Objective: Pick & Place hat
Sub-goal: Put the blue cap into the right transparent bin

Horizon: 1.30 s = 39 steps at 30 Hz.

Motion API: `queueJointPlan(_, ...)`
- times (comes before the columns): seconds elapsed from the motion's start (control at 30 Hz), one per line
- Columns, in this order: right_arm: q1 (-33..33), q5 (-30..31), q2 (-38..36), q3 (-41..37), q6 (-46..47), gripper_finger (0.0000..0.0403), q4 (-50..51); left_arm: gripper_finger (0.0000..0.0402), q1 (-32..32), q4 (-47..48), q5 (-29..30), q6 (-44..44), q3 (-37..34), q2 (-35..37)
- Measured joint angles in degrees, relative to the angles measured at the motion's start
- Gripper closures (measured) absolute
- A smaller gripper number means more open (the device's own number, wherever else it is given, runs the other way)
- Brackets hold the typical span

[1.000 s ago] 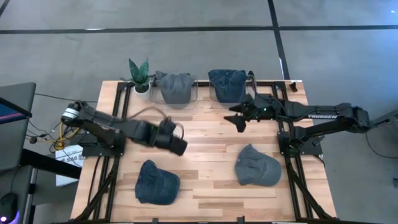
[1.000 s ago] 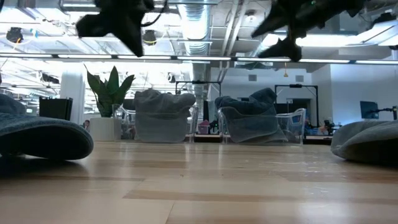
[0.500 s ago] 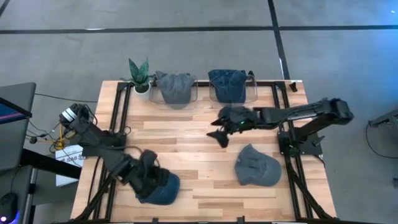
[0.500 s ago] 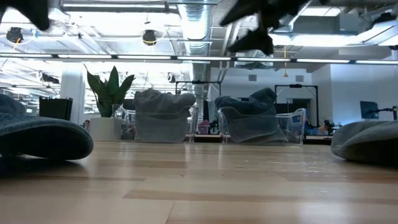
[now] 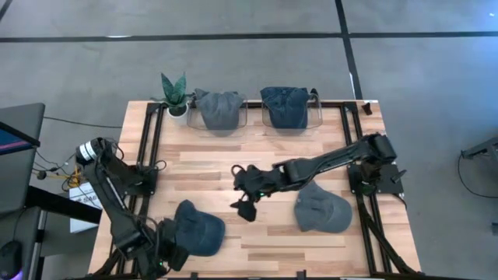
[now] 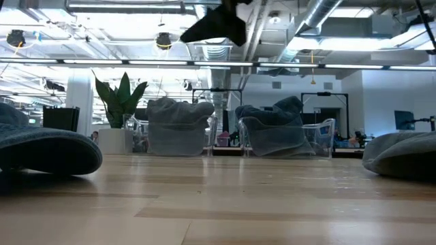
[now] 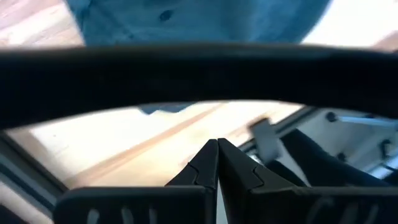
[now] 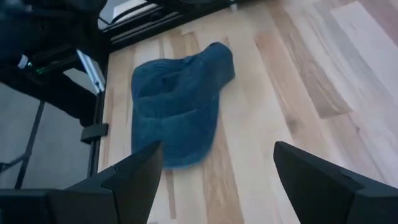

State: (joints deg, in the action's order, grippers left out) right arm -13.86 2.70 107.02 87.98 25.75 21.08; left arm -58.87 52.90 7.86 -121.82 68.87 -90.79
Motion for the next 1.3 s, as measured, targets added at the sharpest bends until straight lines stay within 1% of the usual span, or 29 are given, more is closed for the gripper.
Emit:
queueJointPlan(0.13,0.13,0.09,0.92,1.12,2.58,0.0107,2.54,0.0401,-0.39,-0.34,-0.49,-0.07,-0.01,-3.04)
queueJointPlan(0.23,0.03,0.18,0.33,1.0,3.88,0.0107,6.71,0.0401,0.08,-0.26,0.44,1.14,-0.03,-4.01)
queueJointPlan(0.37,-0.46,0.24,-1.55,1.02,4.25,0.0107,11.07,0.0385,1.08,0.25,1.0,2.69,-0.03,-4.45)
queueJointPlan(0.47,-0.79,0.32,-3.1,1.02,4.25,0.0107,13.41,0.036,1.71,1.06,1.08,5.57,-0.03,-4.52)
queueJointPlan(0.63,-1.23,2.26,-4.91,1.08,4.25,0.0107,14.86,0.0299,2.63,4.13,1.44,6.92,-0.03,-4.52)
queueJointPlan(0.73,-1.27,3.26,-5.82,0.97,4.29,0.0107,17.01,0.0263,2.67,4.04,0.95,7.92,-0.01,-4.75)
queueJointPlan(0.83,-1.68,3.34,-6.5,0.99,4.31,0.0107,18.14,0.024,2.65,3.31,-1.02,10.97,-0.01,-6.84)
queueJointPlan(0.93,-2.45,3.44,-6.93,1.05,4.72,0.0107,18.19,0.0228,2.65,2.38,-2.31,16.48,-0.01,-10.89)
queueJointPlan(1.0,-3.16,3.46,-7.39,0.97,4.82,0.0107,19.1,0.0226,2.99,2.3,-2.56,20.64,-0.01,-14.12)
queueJointPlan(1.13,-4.82,4.47,-8.24,0.97,5.78,0.0107,20.52,0.0233,4.44,0.96,-3.23,24.51,0.39,-20.02)
queueJointPlan(1.23,-6.16,6.42,-9.27,0.99,6.99,0.0107,23.27,0.027,5.67,-1.42,-3.95,29.52,0.74,-22.05)
queueJointPlan(1.3,-7.33,8.7,-10.06,0.99,7.77,0.0107,25.21,0.0316,6.65,-2.14,-4.3,31.06,0.77,-22.2)
